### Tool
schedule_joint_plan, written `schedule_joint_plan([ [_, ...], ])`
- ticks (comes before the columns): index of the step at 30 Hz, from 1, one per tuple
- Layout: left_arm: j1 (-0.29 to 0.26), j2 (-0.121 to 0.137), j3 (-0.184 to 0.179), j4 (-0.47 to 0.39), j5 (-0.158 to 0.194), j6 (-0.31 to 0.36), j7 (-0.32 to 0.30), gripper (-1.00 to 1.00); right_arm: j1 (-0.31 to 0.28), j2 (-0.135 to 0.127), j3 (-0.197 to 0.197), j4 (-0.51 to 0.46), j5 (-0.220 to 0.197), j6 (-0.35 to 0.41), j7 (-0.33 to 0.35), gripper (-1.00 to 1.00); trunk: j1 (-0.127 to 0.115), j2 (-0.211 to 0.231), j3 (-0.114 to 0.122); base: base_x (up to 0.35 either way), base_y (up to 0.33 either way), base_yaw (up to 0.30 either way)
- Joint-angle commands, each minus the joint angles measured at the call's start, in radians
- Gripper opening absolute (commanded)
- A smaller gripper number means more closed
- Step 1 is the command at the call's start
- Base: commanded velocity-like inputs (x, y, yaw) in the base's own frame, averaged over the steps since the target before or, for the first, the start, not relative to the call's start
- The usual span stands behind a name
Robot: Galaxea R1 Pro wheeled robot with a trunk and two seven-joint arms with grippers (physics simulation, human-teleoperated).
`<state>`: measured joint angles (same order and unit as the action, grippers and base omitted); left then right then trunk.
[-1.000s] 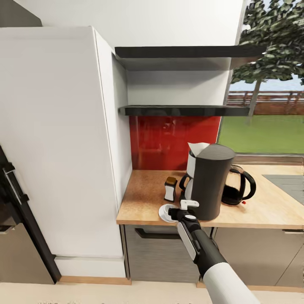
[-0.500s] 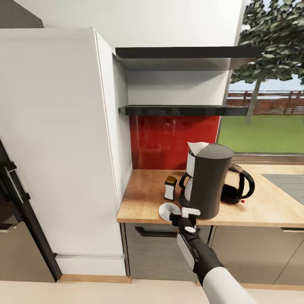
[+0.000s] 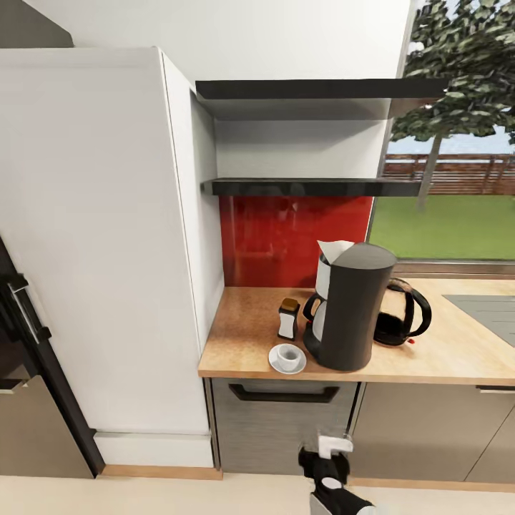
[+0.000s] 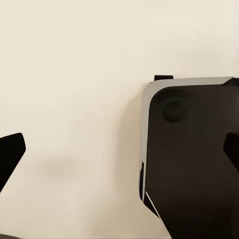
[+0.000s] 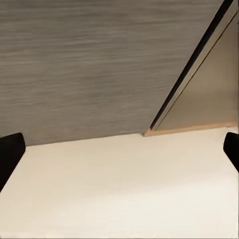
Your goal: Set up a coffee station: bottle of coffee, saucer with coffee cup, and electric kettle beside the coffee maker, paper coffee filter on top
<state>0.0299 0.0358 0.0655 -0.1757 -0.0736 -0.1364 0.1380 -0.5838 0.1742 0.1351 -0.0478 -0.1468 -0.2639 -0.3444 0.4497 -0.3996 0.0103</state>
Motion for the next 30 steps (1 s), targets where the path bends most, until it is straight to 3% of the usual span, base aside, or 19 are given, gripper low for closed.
schedule_joint_plan([
  [1,0.001,0.0,0.007,-0.001,-0.007,-0.002,0.001,1.0,0.012,0.0,0.011,0.009,-0.008,-0.007,-0.002,1.0,0.0,0.0,0.0,0.0,0.0,0.0],
  [8,0.002,0.0,0.011,0.008,-0.008,-0.002,0.002,1.0,0.089,0.0,0.012,0.022,-0.006,0.013,-0.005,1.0,0.0,0.0,0.0,0.0,0.0,0.0],
  [13,0.002,-0.005,0.008,0.011,-0.009,-0.001,0.002,1.0,0.106,-0.021,0.012,0.022,-0.006,0.147,-0.007,1.0,0.0,0.0,0.0,0.0,0.0,0.0],
  [14,0.002,-0.008,0.007,0.012,-0.009,0.001,0.002,1.0,0.124,-0.028,0.012,0.022,-0.006,0.256,-0.006,1.0,0.0,0.0,0.0,0.0,0.0,0.0],
  [15,0.002,-0.008,0.007,0.013,-0.009,0.001,0.002,1.0,0.128,-0.029,0.012,0.022,-0.007,0.277,-0.006,1.0,0.0,0.0,0.0,0.0,0.0,0.0],
  [19,0.002,-0.01,0.007,0.013,-0.008,0.001,0.002,1.0,0.136,-0.031,0.012,0.022,-0.007,0.325,-0.002,1.0,0.0,0.0,0.0,0.0,0.0,0.0],
  [24,0.002,-0.008,0.008,0.014,-0.004,0.001,0.002,1.0,0.156,-0.03,0.012,0.022,-0.007,0.437,0.002,1.0,0.0,0.0,0.0,0.0,0.0,0.0],
  [30,0.007,-0.007,0.007,0.016,-0.006,0.004,0.002,1.0,0.218,-0.031,0.012,0.023,-0.007,0.446,0.004,1.0,0.0,0.0,0.0,0.0,0.0,0.0],
])
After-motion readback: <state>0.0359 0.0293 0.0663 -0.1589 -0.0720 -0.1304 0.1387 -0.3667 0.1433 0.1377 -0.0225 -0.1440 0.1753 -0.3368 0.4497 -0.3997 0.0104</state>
